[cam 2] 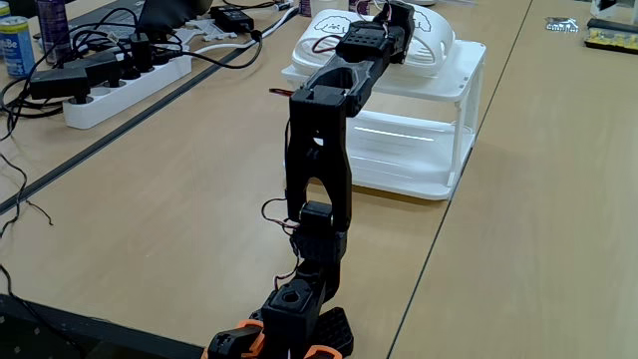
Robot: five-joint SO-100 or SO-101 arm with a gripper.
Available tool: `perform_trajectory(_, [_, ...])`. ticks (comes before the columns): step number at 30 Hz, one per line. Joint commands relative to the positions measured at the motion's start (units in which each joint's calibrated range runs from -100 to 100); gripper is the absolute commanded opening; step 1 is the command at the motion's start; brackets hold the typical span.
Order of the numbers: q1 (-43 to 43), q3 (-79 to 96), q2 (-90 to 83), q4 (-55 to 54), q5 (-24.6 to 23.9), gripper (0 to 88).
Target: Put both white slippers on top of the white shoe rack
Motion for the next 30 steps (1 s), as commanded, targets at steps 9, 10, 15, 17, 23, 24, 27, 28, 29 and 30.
perform_trajectory(9, [-0.37,-1.11,-3.82,-1.73,0.42,19.5])
perform_trajectory(10, [-0.37,-0.48,-4.24,-1.73,0.42,19.5])
perform_trajectory(15, [-0.46,2.68,-6.43,-1.64,0.42,19.5])
perform_trajectory(17, [-0.46,5.20,-8.03,-1.64,0.42,19.5])
perform_trajectory(23, [-0.13,10.53,-13.16,-1.64,0.42,19.5])
perform_trajectory(24, [0.04,11.16,-13.92,-1.64,0.42,19.5])
perform_trajectory(27, [0.20,12.69,-15.86,-1.64,0.42,19.5])
perform_trajectory(28, [0.20,13.23,-16.53,-1.64,0.42,19.5])
perform_trajectory(29, [0.20,13.77,-17.29,-1.64,0.42,19.5])
perform_trajectory(30, [0.20,14.50,-18.04,-1.64,0.42,19.5])
